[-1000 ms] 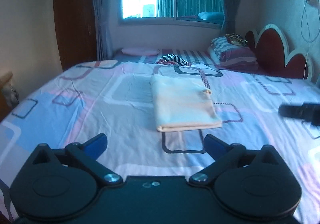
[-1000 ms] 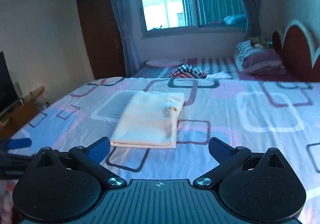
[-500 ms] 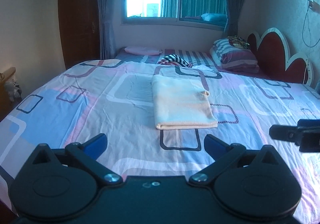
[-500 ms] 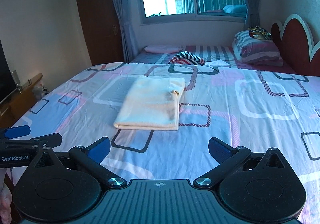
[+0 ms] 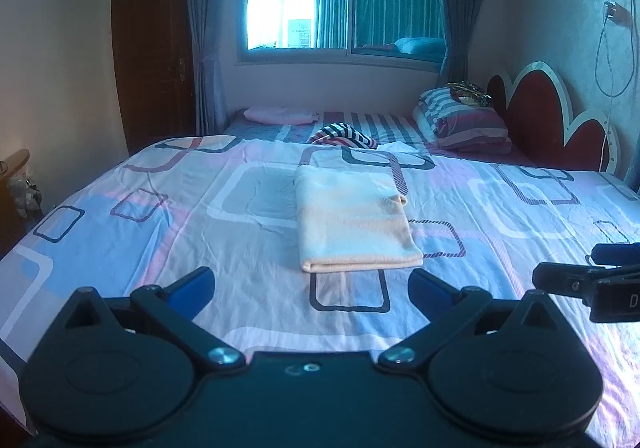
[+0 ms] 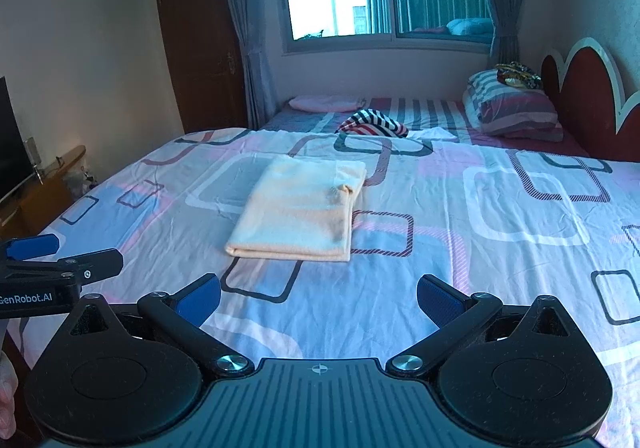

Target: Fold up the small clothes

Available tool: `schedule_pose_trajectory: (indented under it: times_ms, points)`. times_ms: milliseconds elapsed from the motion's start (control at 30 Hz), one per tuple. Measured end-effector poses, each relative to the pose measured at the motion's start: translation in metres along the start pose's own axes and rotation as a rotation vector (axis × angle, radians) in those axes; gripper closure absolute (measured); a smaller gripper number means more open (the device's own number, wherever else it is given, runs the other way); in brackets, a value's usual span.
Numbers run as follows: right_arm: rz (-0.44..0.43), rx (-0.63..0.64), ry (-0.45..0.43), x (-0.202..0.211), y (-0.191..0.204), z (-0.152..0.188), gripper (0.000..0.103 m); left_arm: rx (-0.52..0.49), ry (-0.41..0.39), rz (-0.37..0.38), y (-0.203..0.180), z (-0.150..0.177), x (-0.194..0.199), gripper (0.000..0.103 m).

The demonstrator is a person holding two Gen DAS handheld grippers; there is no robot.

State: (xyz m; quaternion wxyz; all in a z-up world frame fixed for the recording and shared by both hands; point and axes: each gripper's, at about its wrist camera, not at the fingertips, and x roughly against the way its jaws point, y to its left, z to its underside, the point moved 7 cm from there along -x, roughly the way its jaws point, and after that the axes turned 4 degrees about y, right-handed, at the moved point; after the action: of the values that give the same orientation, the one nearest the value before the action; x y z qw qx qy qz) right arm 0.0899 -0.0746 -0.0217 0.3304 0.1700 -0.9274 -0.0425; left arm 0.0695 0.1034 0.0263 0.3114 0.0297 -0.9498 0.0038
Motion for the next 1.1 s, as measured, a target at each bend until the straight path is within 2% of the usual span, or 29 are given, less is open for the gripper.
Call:
schedule_pose_trajectory:
  times_ms: [1100]
  points:
    - [0.005, 0.018, -0.017, 0.014, -0.003, -0.005, 0.0, -0.024, -0.012, 0.016, -0.002, -0.007, 0.004, 0.001]
